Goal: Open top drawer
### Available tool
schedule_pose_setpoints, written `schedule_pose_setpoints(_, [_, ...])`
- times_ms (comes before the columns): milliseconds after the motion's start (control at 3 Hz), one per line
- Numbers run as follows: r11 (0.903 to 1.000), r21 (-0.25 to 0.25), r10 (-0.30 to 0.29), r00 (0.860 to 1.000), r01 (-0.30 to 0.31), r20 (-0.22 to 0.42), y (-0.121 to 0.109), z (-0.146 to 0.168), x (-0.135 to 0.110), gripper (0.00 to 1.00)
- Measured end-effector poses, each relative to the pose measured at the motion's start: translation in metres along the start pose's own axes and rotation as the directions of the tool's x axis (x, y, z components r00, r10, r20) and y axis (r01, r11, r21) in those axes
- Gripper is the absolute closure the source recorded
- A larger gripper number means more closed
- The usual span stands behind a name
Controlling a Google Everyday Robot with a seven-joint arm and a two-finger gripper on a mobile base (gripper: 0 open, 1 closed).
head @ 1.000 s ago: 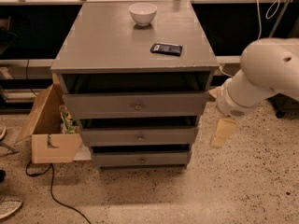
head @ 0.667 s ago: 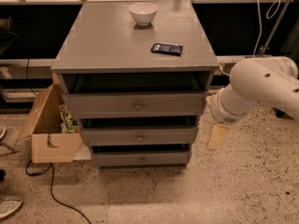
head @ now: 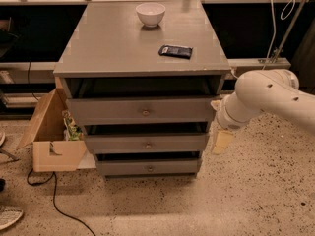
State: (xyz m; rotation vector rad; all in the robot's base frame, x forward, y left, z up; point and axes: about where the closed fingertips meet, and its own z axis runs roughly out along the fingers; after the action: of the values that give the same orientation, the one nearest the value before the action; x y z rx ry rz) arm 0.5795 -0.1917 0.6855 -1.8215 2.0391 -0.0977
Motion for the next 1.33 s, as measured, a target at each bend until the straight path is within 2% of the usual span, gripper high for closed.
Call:
schedule_pose_setpoints(333, [0.9975, -0.003, -0.070, 0.997, 0.070, 0.036, -0.003, 0.003, -0.016, 0.00])
schedule_pose_setpoints(667, [0.9782, -0.002, -0.206, 0.973, 0.208, 0.107, -0.015, 0.010, -0.053, 0.00])
schedule_pose_setpoints(1000, [0.9611, -0.006, -0.273, 0.953, 0.276, 0.130, -0.027, 0.022, -0.078, 0.00])
schedule_pose_setpoints(1333, [0.9556, -0.004, -0.293, 0.950, 0.295, 0.112, -0.050, 0.042, -0.093, 0.00])
